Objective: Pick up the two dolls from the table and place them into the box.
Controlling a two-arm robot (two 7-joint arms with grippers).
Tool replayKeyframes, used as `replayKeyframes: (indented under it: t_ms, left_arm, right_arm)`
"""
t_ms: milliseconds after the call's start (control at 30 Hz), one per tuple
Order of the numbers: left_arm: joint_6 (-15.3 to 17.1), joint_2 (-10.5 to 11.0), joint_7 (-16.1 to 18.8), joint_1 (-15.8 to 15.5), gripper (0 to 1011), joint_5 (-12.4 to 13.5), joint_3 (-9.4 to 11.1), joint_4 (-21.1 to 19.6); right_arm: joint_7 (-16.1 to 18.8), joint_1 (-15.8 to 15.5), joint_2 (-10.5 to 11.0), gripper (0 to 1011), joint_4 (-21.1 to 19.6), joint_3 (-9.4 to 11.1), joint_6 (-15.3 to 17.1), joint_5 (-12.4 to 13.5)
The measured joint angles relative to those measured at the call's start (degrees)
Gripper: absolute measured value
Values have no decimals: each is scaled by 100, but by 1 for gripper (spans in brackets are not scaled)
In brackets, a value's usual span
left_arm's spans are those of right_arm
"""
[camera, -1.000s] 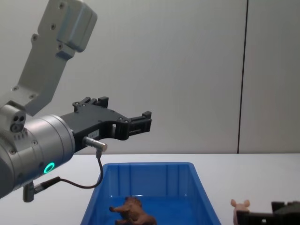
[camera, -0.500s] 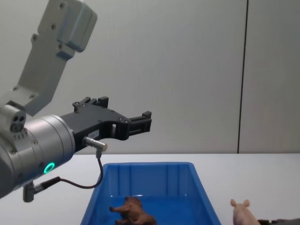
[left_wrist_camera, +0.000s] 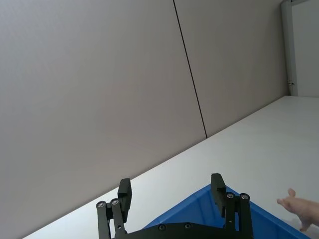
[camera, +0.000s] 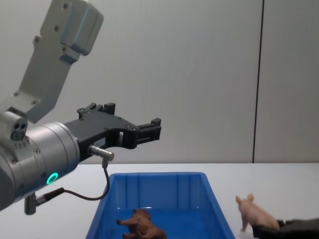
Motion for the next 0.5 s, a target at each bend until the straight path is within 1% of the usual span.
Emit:
replayKeyframes:
  t_ms: [300, 500]
  left_arm:
    - [0, 0, 0, 0, 1003, 0, 0, 0]
    - [0, 0, 0, 0, 1003, 0, 0, 0]
  right_arm:
    - [-50, 17, -8, 372, -314, -1, -251, -80]
    - [104, 166, -78, 372, -558, -7, -258, -65]
